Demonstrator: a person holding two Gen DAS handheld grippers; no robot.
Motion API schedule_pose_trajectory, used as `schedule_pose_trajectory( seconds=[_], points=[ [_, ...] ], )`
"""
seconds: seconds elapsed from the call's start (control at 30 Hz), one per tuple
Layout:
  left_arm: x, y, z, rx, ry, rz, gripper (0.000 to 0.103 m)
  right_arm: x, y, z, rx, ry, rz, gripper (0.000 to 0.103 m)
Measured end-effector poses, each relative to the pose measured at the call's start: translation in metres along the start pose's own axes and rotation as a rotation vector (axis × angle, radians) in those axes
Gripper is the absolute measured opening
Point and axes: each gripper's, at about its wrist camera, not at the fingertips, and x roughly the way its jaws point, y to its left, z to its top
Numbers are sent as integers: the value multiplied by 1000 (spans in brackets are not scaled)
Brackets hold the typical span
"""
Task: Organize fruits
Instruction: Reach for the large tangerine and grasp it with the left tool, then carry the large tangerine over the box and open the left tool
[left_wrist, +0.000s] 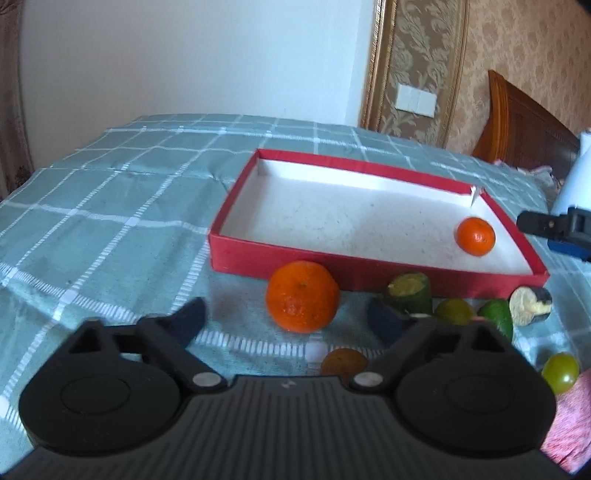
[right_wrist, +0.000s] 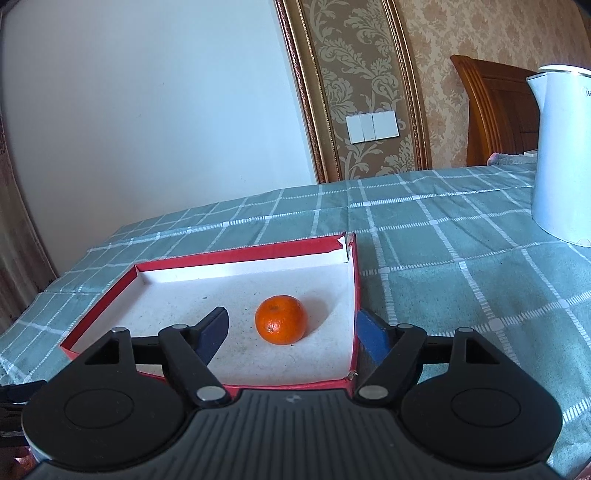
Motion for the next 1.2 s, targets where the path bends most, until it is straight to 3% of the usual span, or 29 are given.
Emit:
schedule_pose_trajectory(
  seconds=[0.1,0.23,0.53,0.87,1.2],
  points=[
    [3,-3,-4,36,2,1,75,0,1,0,1,0,4,76],
    [2,-8,-7,75,-17,-20,39,1,3,-1,-12,4,-5,76],
    [-5,0,-7,45,-39,-57,38,2,8,-5,-38,5,-20,76],
    [-36,-12,3,83,-116,-92,38,3,9,-5,-46,6,-30,76],
    [-25,-21,26,115,-129,-68,38,3,11,-6,-52,6,-31,76]
  ],
)
